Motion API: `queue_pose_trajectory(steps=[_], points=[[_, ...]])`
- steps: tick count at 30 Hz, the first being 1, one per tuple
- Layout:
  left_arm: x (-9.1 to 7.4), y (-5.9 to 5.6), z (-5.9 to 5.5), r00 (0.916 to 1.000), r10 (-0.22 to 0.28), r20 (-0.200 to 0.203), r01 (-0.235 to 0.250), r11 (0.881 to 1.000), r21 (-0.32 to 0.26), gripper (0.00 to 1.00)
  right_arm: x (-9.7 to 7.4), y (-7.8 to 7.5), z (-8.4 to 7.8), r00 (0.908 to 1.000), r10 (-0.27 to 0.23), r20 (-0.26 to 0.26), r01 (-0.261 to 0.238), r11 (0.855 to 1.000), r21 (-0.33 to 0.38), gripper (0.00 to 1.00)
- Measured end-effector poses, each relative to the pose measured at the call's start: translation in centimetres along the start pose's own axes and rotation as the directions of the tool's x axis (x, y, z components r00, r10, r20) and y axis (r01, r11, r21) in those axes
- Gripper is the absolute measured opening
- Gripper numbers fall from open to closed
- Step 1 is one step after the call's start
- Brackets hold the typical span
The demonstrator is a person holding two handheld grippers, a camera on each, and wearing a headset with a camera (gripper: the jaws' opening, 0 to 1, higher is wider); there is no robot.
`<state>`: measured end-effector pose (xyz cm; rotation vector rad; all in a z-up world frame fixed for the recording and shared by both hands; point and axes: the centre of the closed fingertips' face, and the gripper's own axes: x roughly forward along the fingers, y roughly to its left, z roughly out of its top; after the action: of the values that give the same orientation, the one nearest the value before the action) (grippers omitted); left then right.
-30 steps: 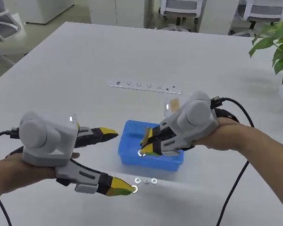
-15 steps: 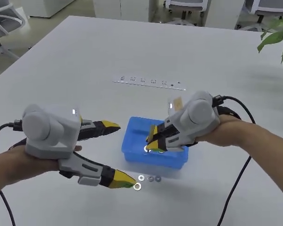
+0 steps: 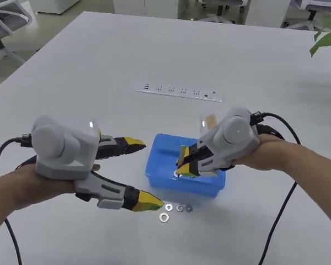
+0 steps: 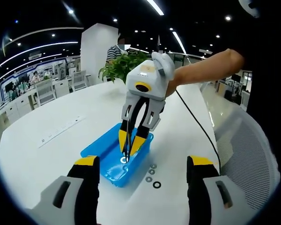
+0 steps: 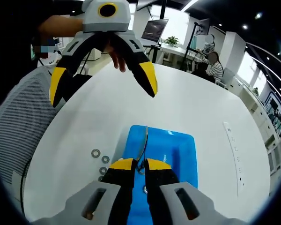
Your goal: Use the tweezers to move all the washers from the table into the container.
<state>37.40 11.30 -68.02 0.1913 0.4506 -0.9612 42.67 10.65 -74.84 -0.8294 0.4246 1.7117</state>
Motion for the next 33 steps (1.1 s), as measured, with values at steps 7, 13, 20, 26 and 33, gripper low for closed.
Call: queue_pose_trajectory(steps=[7, 13, 20, 26, 33], points=[[0.6, 1.6, 0.7, 0.9994, 0.034, 0.005, -0.034, 0.999, 0.039, 0.63, 0.2, -0.1, -0.6, 0.9999, 0.01, -0.006, -0.01, 1.0, 0.013, 0.1], [1.3, 2.8, 1.4, 0.9987, 0.051, -0.006, -0.05, 0.997, 0.062, 0.47, 0.4, -0.1, -0.9, 0.9999, 0.013, -0.008, -0.013, 1.0, 0.017, 0.1], [2.8, 3.5, 1.7, 0.9985, 0.041, -0.037, -0.037, 0.995, 0.092, 0.28, 0.6, -0.2, -1.0, 0.9998, 0.017, -0.011, -0.017, 1.0, 0.02, 0.1], [4.1, 3.7, 2.1, 0.9986, 0.017, -0.051, -0.01, 0.991, 0.132, 0.24, 0.9, -0.2, -1.3, 0.9995, 0.023, -0.02, -0.022, 1.0, 0.009, 0.1], [5.2, 3.5, 2.5, 0.9976, -0.011, -0.068, 0.023, 0.986, 0.166, 0.18, 0.9, -0.3, -1.6, 0.9994, 0.027, -0.024, -0.027, 1.0, 0.008, 0.1]])
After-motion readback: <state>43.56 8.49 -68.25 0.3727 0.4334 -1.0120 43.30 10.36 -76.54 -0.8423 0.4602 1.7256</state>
